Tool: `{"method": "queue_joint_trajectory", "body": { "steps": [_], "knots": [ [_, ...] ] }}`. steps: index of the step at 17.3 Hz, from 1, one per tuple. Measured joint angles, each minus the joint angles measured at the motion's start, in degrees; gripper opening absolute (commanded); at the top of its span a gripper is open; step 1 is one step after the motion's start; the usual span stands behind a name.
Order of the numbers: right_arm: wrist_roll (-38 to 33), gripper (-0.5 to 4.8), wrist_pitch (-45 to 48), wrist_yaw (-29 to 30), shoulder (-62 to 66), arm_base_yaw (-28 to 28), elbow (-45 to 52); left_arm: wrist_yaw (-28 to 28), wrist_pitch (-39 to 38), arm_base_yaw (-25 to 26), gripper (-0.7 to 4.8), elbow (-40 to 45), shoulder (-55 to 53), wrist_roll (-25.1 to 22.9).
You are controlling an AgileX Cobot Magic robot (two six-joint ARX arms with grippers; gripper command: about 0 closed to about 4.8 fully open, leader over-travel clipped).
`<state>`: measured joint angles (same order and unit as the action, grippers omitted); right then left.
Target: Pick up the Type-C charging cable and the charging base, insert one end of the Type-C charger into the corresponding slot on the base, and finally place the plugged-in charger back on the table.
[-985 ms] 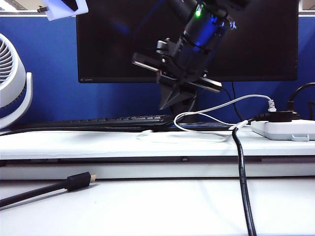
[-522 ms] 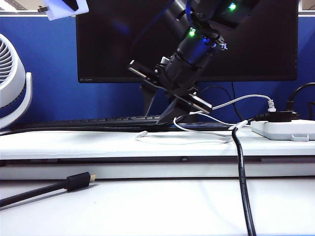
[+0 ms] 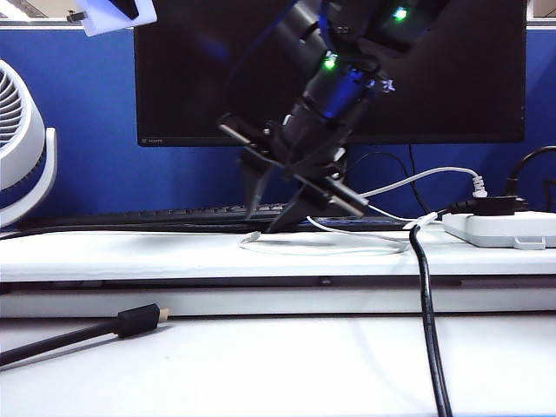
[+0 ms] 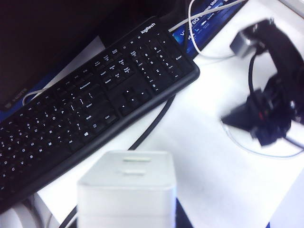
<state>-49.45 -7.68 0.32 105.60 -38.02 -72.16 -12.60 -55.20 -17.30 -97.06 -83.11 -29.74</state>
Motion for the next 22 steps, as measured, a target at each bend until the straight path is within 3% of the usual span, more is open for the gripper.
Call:
{"method": "queue_joint_trajectory", "body": {
  "steps": [4, 7, 10, 13, 15, 16, 18, 22],
  "knots": [
    [-5.18, 1.60, -0.79, 0.90, 0.07, -1.31, 0.00, 0.00, 0.00, -0.02, -0.06, 0.00, 0.00, 0.00],
    [-7.52, 2.22, -4.26, 0.24, 0.33, -1.27, -2.21, 0.00, 0.00, -0.02, -0.06, 0.00, 0.00, 0.00],
    [-0.33, 2.22, -11.15, -3.39, 0.37, -1.27, -12.02, -0.02, -0.11, -0.02, -0.06, 0.02, 0.00, 0.00],
    [5.38, 2.22, -12.33, -9.16, -0.24, -1.22, -21.20, -0.02, -0.15, 0.00, -0.06, 0.00, 0.00, 0.00],
    [5.88, 2.98, -20.00, -9.01, 1.31, -0.66, -24.28, -0.04, -0.15, 0.02, -0.06, 0.00, 0.00, 0.00],
    [5.99, 2.99, -24.92, -8.17, 2.23, -0.46, -24.39, -0.04, -0.13, 0.02, -0.06, 0.00, 0.00, 0.00],
    [3.23, 2.99, -29.79, -6.84, 3.58, -0.37, -24.15, -0.02, -0.11, 0.09, -0.06, 0.00, 0.00, 0.00],
    [-6.73, 2.99, -29.66, -2.51, 5.64, -0.52, -24.33, -0.02, -0.13, 0.09, -0.06, 0.00, 0.00, 0.98]
  ]
}}
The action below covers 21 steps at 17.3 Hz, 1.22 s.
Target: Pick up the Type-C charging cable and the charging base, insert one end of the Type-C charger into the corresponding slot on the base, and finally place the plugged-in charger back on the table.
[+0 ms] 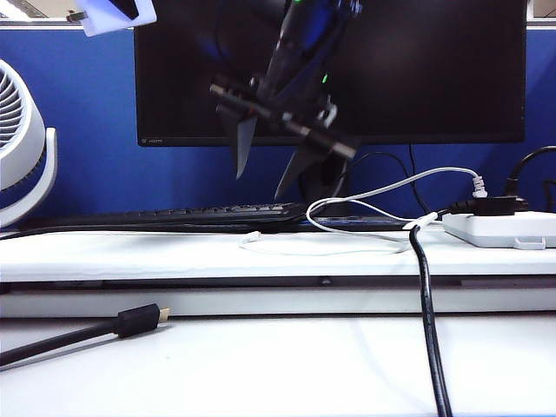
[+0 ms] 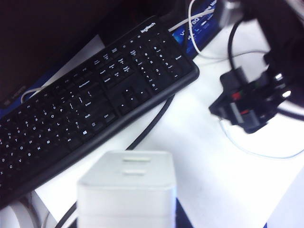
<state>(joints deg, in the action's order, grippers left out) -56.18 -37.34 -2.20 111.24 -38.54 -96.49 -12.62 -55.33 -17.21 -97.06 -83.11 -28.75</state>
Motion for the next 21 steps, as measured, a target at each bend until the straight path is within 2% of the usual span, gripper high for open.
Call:
{"method": "queue_joint_trajectory", "body": {
  "steps": [7, 21],
  "knots": [
    [-1.27, 2.98, -0.66, -1.25, 1.22, -2.84, 0.00, -1.29, 0.02, -0.07, -0.06, 0.00, 0.02, 0.13],
    [-3.91, 2.96, -1.57, -2.91, 5.38, -2.75, -0.13, -1.29, -0.81, -0.07, -0.06, 0.00, 0.00, 0.28]
  ]
}}
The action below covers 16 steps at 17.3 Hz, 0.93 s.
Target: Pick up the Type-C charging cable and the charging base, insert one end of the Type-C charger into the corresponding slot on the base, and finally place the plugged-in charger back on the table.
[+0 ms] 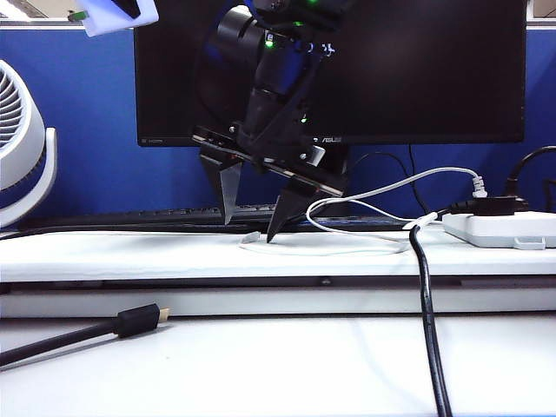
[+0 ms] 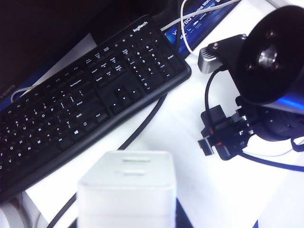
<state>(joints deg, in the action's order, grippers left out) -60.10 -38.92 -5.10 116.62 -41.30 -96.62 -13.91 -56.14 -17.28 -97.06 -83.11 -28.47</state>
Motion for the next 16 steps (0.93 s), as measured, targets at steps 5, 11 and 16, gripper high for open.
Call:
{"method": "queue_joint_trajectory", "body": {
  "steps": [5, 11, 16],
  "knots": [
    [-1.64, 2.63, 1.36, -0.28, 0.59, 0.02, -0.28, 0.00, -0.28, 0.00, -0.06, 0.00, 0.00, 0.00],
    [-1.73, 2.63, 1.77, -0.24, 0.76, 0.59, -0.31, 0.00, -0.28, 0.00, -0.06, 0.00, 0.00, 0.00],
    [-1.77, 2.63, 1.79, -0.52, 0.79, 1.38, -0.31, -0.02, -0.28, 0.00, -0.06, 0.00, 0.02, 0.00]
  ]
}}
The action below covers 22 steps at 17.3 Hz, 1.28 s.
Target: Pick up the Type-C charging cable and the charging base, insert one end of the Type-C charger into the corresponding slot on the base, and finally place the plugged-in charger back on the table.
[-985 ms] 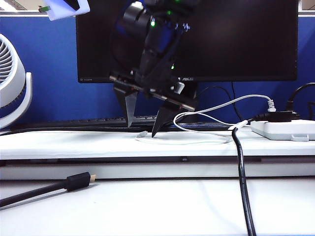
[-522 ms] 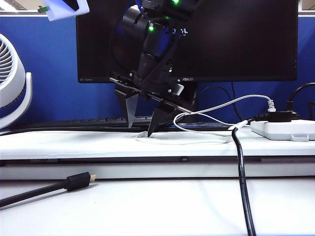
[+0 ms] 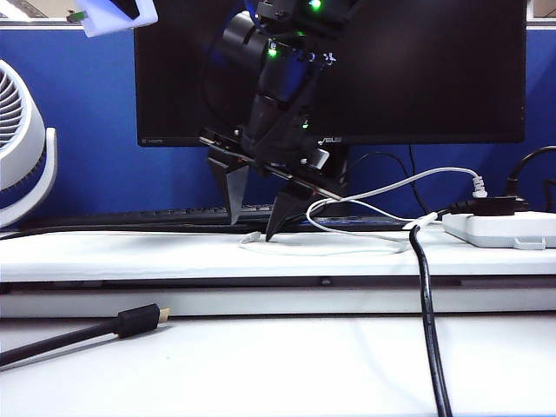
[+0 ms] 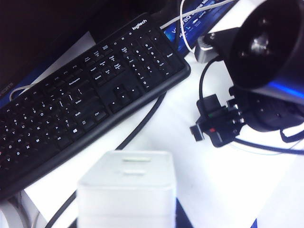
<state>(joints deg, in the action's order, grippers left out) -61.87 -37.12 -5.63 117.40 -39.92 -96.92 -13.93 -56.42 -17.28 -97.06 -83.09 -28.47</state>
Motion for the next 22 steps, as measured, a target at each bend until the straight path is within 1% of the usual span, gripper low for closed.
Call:
{"method": "queue_joint_trajectory", "body": {
  "steps": [1, 2, 3, 4, 12, 22],
  "knots": [
    [0.00, 2.61, -0.02, -0.11, 0.00, 0.09, 0.00, 0.02, -0.02, 0.00, -0.06, 0.00, -0.02, 0.00],
    [0.00, 2.44, -0.02, -0.26, 0.00, 0.07, 0.00, 0.02, 0.00, 0.00, -0.06, 0.00, -0.02, 0.00],
    [0.00, 1.75, -0.02, -0.35, 0.00, 0.07, 0.00, 0.02, 0.00, 0.00, -0.06, 0.00, -0.02, 0.00],
    [-0.02, 1.65, -0.66, -0.63, 0.04, 0.04, 0.04, 0.02, -0.02, 0.00, -0.06, 0.00, -0.02, 0.00],
    [0.24, 1.71, -1.29, 0.52, 0.13, -0.02, 0.02, 0.00, -0.02, 0.00, -0.06, 0.00, 0.00, 0.00],
    [0.22, 1.72, -1.57, 0.57, 0.26, -0.07, -0.13, 0.02, -0.02, 0.00, -0.06, 0.00, -0.02, 0.00]
  ]
}}
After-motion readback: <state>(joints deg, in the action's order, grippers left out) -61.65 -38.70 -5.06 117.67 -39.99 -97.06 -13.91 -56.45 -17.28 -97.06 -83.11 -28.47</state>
